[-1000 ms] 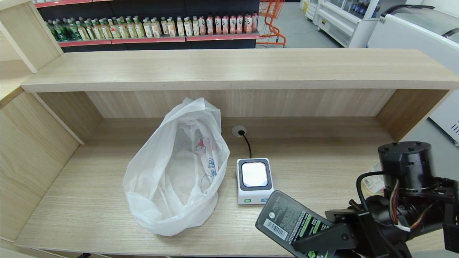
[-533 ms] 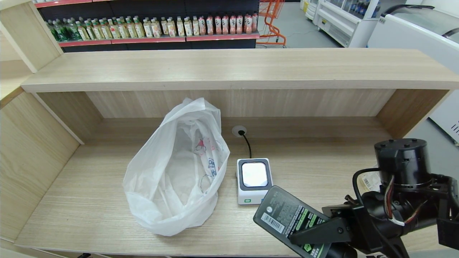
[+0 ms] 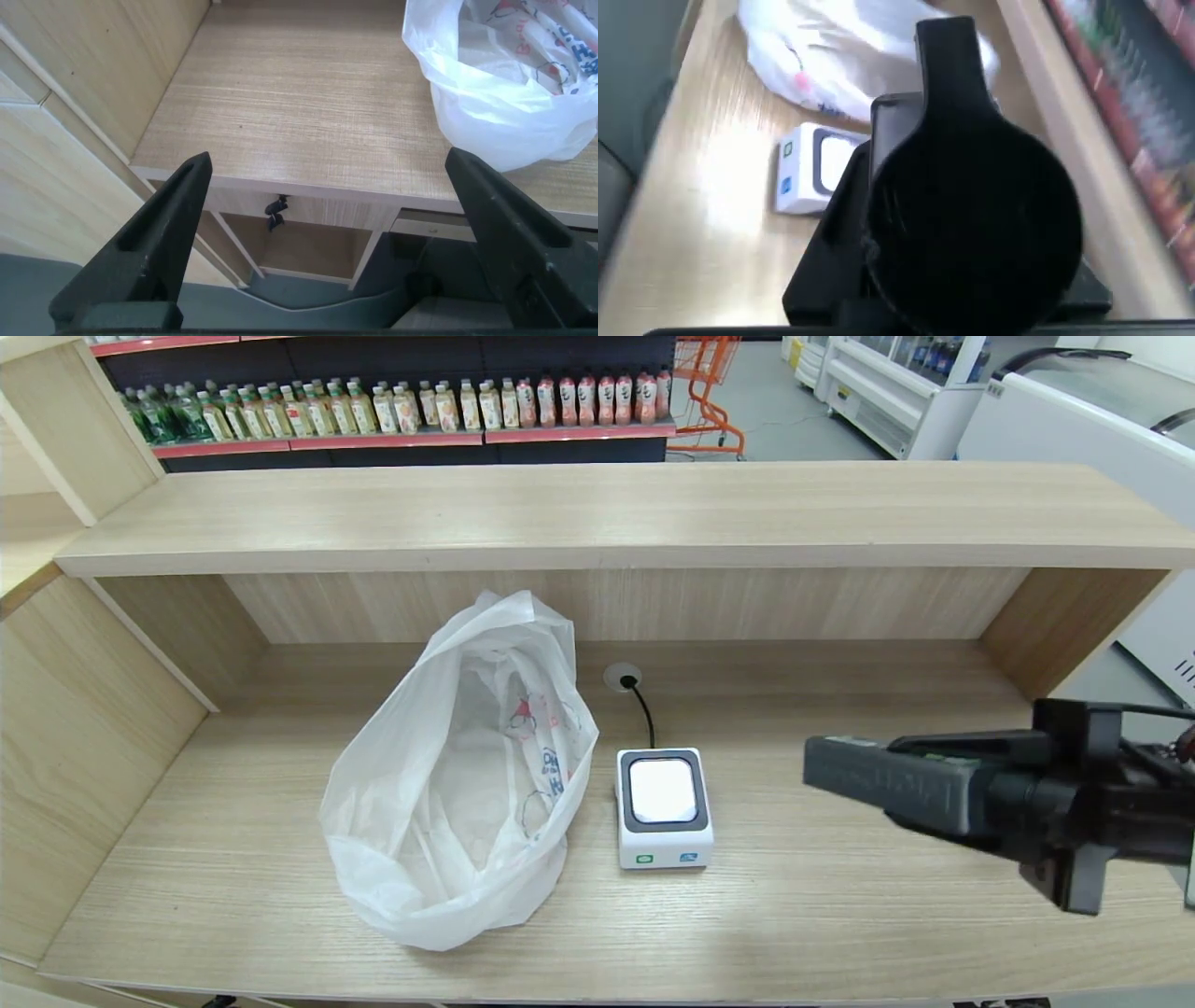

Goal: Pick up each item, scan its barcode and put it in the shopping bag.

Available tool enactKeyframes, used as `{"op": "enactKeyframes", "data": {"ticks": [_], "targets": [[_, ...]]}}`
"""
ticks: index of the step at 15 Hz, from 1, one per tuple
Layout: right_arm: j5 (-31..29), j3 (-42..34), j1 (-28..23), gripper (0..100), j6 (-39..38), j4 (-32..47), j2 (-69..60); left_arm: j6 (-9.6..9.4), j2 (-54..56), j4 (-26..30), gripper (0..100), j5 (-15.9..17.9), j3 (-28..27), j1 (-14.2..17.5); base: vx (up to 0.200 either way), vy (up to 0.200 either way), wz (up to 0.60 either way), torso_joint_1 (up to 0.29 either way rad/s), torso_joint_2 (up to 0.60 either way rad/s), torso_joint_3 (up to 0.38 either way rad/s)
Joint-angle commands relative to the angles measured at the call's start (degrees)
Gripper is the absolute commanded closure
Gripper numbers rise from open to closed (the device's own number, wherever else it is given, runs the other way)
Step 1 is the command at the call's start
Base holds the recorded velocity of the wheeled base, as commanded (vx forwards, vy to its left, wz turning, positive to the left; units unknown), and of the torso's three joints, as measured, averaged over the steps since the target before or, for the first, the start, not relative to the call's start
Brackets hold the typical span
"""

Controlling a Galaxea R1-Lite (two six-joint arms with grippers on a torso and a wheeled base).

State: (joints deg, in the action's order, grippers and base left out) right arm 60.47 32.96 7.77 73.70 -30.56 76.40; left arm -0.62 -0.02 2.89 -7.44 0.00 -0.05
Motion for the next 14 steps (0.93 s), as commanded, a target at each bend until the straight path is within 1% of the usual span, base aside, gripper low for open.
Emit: {"op": "enactKeyframes", "data": {"ticks": [1, 2, 3, 4, 5, 6, 7, 8, 9, 12, 14], "targets": [[-1.49, 2.72, -8.82, 100, -24.31, -0.02, -3.8, 0.01, 0.02, 0.01, 0, -0.03, 0.0, 0.05, 0.0, 0.0, 0.0, 0.0, 0.0, 0.0], [-5.01, 3.95, -8.47, 100, -36.0, -0.11, -3.01, 0.01, 0.02, 0.01, 0, -0.03, 0.0, -0.04, 0.0, 0.0, 0.0, 0.0, 0.0, 0.0], [-9.49, 4.21, -7.41, 100, -43.21, -0.11, -2.57, 0.01, 0.02, 0.01, 0, -0.03, 0.0, -0.04, 0.0, 0.0, 0.0, 0.0, 0.0, 0.0], [-18.37, 4.13, -1.35, 100, -59.11, -0.02, -1.6, 0.01, 0.02, 0.01, 0, -0.03, 0.0, -0.04, 0.0, 0.0, 0.0, 0.0, 0.0, 0.0], [-26.8, 4.92, 4.72, 100, -76.96, -0.11, -0.55, 0.01, 0.02, 0.01, 0, -0.03, 0.0, -0.04, 0.0, 0.0, 0.0, 0.0, 0.0, 0.0], [-32.78, 6.76, 8.93, 100, -87.94, 0.06, 1.12, 0.01, 0.02, 0.01, 0, -0.03, 0.0, 0.05, 0.0, 0.0, 0.0, 0.0, 0.0, 0.0], [-43.15, 10.63, 15.97, 100, -103.85, 0.42, 6.57, 0.01, 0.02, 0.01, 0, -0.03, 0.0, 0.05, 0.0, 0.0, 0.0, 0.0, 0.0, 0.0], [-44.73, 11.95, 17.2, 100, -107.45, 0.5, 9.82, 0.01, 0.02, 0.01, 0, -0.03, 0.0, 0.05, 0.0, 0.0, 0.0, 0.0, 0.0, 0.0], [-45.08, 12.21, 18.07, 100, -108.68, 1.12, 13.78, 0.01, 0.02, 0.01, 0, 0.05, 0.0, 0.05, 0.0, 0.0, 0.0, 0.0, 0.0, 0.0], [-44.65, 12.65, 19.57, 100, -108.77, 2.35, 20.37, 0.01, 0.02, 0.01, 0, -0.03, 0.0, 0.05, 0.0, 0.0, 0.0, 0.0, 0.0, 0.0], [-44.73, 14.85, 20.62, 100, -108.77, 2.26, 23.8, 0.01, 0.02, 0.01, 0, -0.03, 0.0, 0.05, 0.0, 0.0, 0.0, 0.0, 0.0, 0.0]]}}
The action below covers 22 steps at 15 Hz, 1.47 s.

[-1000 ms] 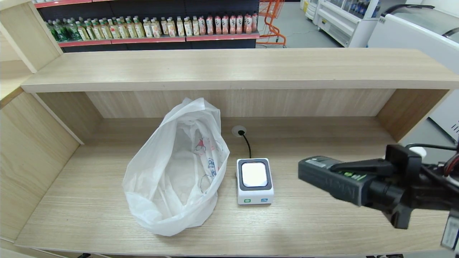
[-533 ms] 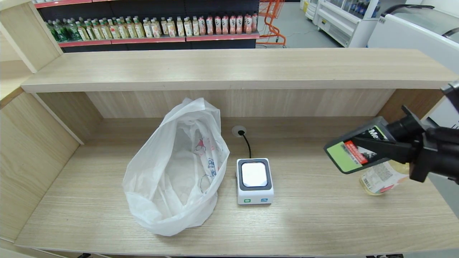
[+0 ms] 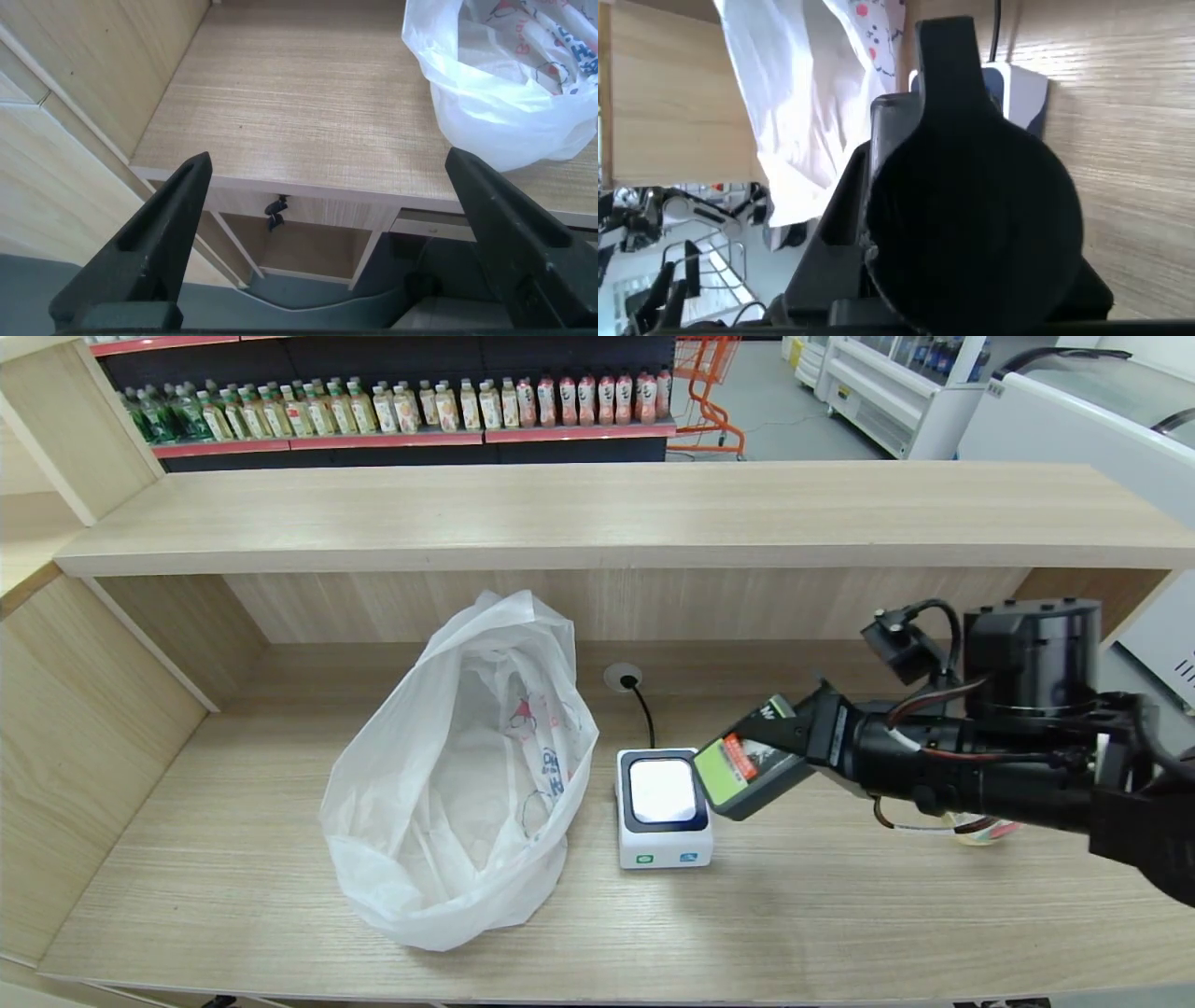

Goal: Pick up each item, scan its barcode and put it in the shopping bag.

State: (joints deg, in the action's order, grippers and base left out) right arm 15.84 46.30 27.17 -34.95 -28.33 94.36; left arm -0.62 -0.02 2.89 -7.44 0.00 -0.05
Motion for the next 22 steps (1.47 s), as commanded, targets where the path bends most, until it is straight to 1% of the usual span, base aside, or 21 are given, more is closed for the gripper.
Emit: {"op": "enactKeyframes", "data": {"ticks": [1, 7, 10, 13, 16, 17, 18, 19, 20, 21, 22], "targets": [[-0.1, 1.86, 1.39, 100, -0.03, 0.03, 6.72, 0.01, 0.02, 0.01, 0, -0.03, 0.0, -0.04, 0.0, 0.0, 0.0, 0.0, 0.0, 0.0], [-0.63, 8.1, 4.03, 100, 1.2, -0.23, 13.4, 0.01, 0.02, 0.01, 0, -0.03, 0.0, -0.04, 0.0, 0.0, 0.0, 0.0, 0.0, 0.0], [-0.54, 8.54, 3.94, 100, 6.83, -0.23, 14.72, 0.01, 0.02, 0.01, 0, -0.03, 0.0, -0.04, 0.0, 0.0, 0.0, 0.0, 0.0, 0.0], [-0.54, 8.46, 3.76, 100, 7.53, -0.23, 14.89, 0.01, 0.02, 0.01, 0, -0.03, 0.0, -0.04, 0.0, 0.0, 0.0, 0.0, 0.0, 0.0], [0.07, 9.6, 3.5, 100, 6.74, -0.59, 12.17, 0.01, 0.02, 0.01, 0, -0.03, 0.0, -0.04, 0.0, 0.0, 0.0, 0.0, 0.0, 0.0], [1.22, 11.36, 3.59, 100, 3.31, -0.76, 7.77, 0.01, 0.02, 0.01, 0, -0.03, 0.0, -0.04, 0.0, 0.0, 0.0, 0.0, 0.0, 0.0], [1.92, 11.88, 3.59, 100, 3.66, -0.67, 3.38, 0.01, 0.02, 0.01, 0, -0.03, 0.0, -0.04, 0.0, 0.0, 0.0, 0.0, 0.0, 0.0], [1.92, 11.44, 3.5, 100, 9.9, -0.32, -0.66, 0.01, 0.02, 0.01, 0, -0.03, 0.0, 0.05, 0.0, 0.0, 0.0, 0.0, 0.0, 0.0], [1.83, 9.16, 1.92, 100, 20.1, 0.12, -4.09, 0.01, 0.02, 0.01, 0, -0.03, 0.0, -0.04, 0.0, 0.0, 0.0, 0.0, 0.0, 0.0], [2.09, 6.35, -0.1, 100, 27.66, 0.03, -6.73, 0.01, 0.02, 0.01, 0, -0.03, 0.0, -0.04, 0.0, 0.0, 0.0, 0.0, 0.0, 0.0], [2.18, 3.62, -0.89, 100, 31.61, -0.06, -9.01, 0.01, 0.02, 0.01, 0, -0.03, 0.0, 0.05, 0.0, 0.0, 0.0, 0.0, 0.0, 0.0]]}}
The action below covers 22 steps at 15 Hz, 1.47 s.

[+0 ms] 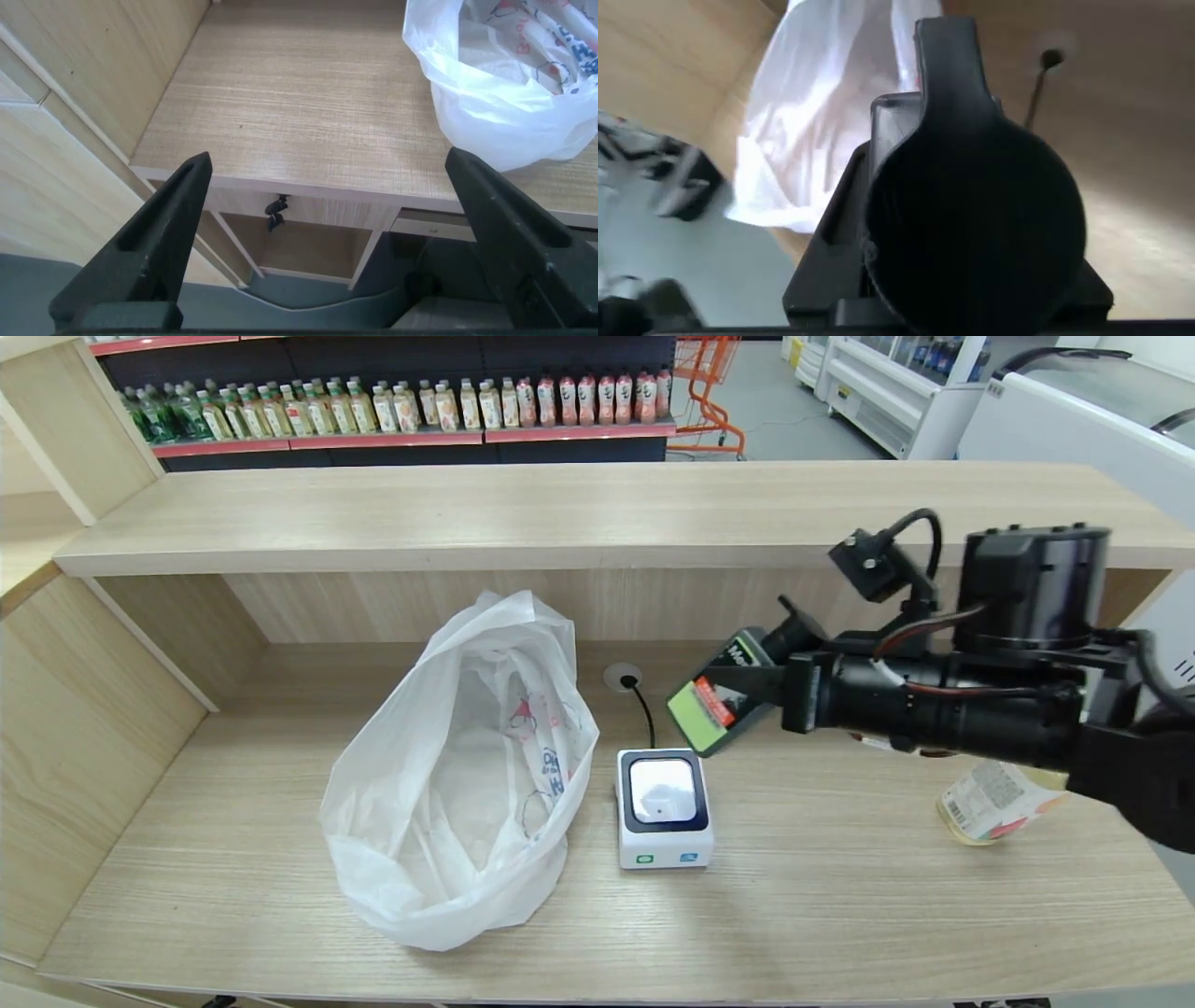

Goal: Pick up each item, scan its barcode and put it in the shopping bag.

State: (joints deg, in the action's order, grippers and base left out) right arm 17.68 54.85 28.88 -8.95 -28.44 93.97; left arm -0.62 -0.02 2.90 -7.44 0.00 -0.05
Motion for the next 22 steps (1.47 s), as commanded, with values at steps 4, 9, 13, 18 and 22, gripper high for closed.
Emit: {"op": "enactKeyframes", "data": {"ticks": [4, 9, 13, 18, 22], "targets": [[0.08, -11.16, -4.18, 100, 5.78, 0.14, -12.75, 0.01, 0.02, 0.0, 0, -0.03, 0.0, -0.04, 0.0, 0.0, 0.0, 0.0, 0.0, 0.0], [0.43, -13.01, -3.83, 100, 0.95, -0.04, -14.6, 0.18, 0.02, 0.0, 0, 0.05, 0.0, -0.04, 0.0, 0.08, 0.0, 0.002, 0.0, 0.0], [0.43, -6.95, 1.0, 100, -13.11, 0.32, -12.05, 0.27, 0.02, 0.0, 0, -0.03, 0.0, -0.04, 0.0, 0.2, 0.0, 0.006, 0.01, 0.004], [-0.01, -6.24, 2.5, 100, -16.1, 1.72, -5.02, 0.09, 0.02, 0.0, 0, -0.03, 0.0, -0.04, 0.0, 0.08, 0.0, -0.002, 0.0, 0.001], [-0.01, -10.46, 2.5, 100, -16.28, 1.9, -2.21, 0.18, 0.02, 0.0, 0, -0.03, 0.0, -0.04, 0.0, 0.0, 0.0, 0.0, 0.0, 0.0]]}}
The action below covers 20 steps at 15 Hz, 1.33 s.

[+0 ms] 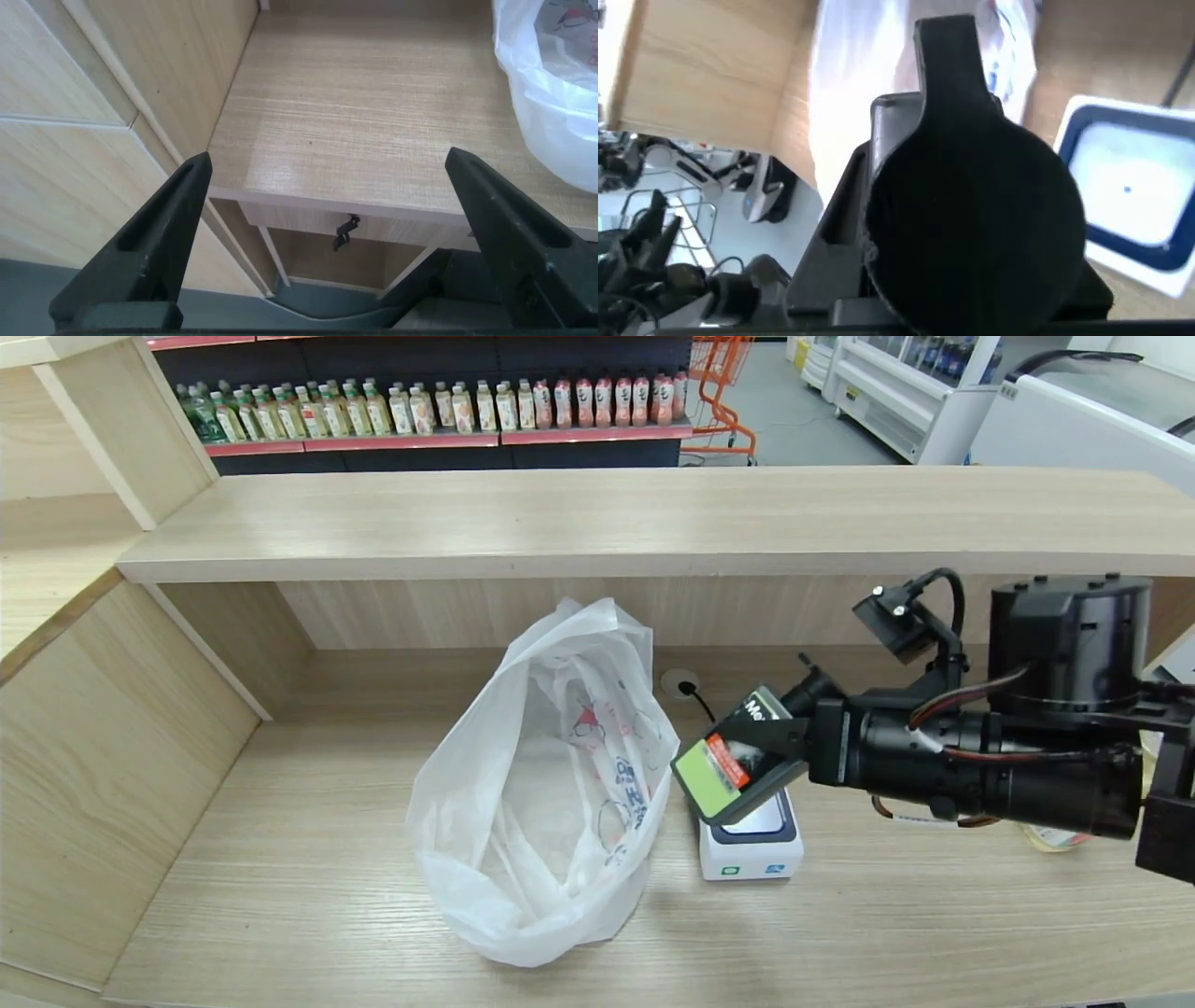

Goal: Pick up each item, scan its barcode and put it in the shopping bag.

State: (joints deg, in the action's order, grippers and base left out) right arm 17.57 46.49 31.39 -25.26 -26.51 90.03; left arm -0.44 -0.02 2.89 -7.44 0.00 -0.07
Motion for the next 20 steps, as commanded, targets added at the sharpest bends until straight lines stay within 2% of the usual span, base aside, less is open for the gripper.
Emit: {"op": "enactKeyframes", "data": {"ticks": [1, 3, 5, 6, 8, 9, 12, 17, 20], "targets": [[0.36, -2.11, 0.25, 100, 0.21, -0.03, 2.35, -0.09, 0.02, 0.01, 0, -0.03, 0.0, -0.01, 0.0, 0.0, 0.0, 0.0, 0.0, 0.0], [0.01, 0.0, 1.3, 100, 0.47, -0.2, 4.89, -0.09, 0.02, 0.01, 0, -0.03, 0.0, 0.07, 0.0, 0.0, 0.0, 0.0, 0.0, 0.0], [-0.25, 0.09, 2.1, 100, 6.1, -1.96, 8.06, -0.09, 0.02, 0.01, 0, -0.03, 0.0, 0.07, 0.0, 0.0, 0.0, 0.0, 0.0, 0.0], [-0.16, -1.23, 2.1, 100, 11.55, -5.48, 10.52, -0.09, 0.02, 0.01, 0, -0.03, 0.0, -0.01, 0.0, 0.0, 0.0, 0.0, 0.0, 0.0], [0.63, -1.23, 2.27, 100, 13.39, -12.77, 14.83, -0.09, 0.02, 0.01, 0, -0.03, 0.0, -0.01, 0.0, 0.0, 0.0, 0.0, 0.0, 0.0], [0.98, -0.53, 2.54, 100, 13.48, -14.0, 15.97, -0.09, 0.02, 0.01, 0, -0.03, 0.0, -0.01, 0.0, 0.0, 0.0, 0.0, 0.0, 0.0], [8.45, 1.05, 2.54, 100, 13.57, -22.35, 21.15, -0.09, 0.02, 0.01, 0, 0.05, 0.0, 0.07, 0.0, 0.0, 0.0, 0.0, 0.0, 0.0], [8.45, 7.65, 2.54, 100, 13.92, -22.88, 26.87, -0.09, 0.02, 0.01, 0, -0.03, 0.0, 0.07, 0.0, 0.0, 0.0, 0.0, 0.0, 0.0], [8.36, 10.81, 2.62, 100, 20.86, -22.79, 30.47, -0.09, 0.02, 0.01, 0, -0.03, 0.0, 0.07, 0.0, 0.0, 0.0, 0.0, 0.0, 0.0]]}}
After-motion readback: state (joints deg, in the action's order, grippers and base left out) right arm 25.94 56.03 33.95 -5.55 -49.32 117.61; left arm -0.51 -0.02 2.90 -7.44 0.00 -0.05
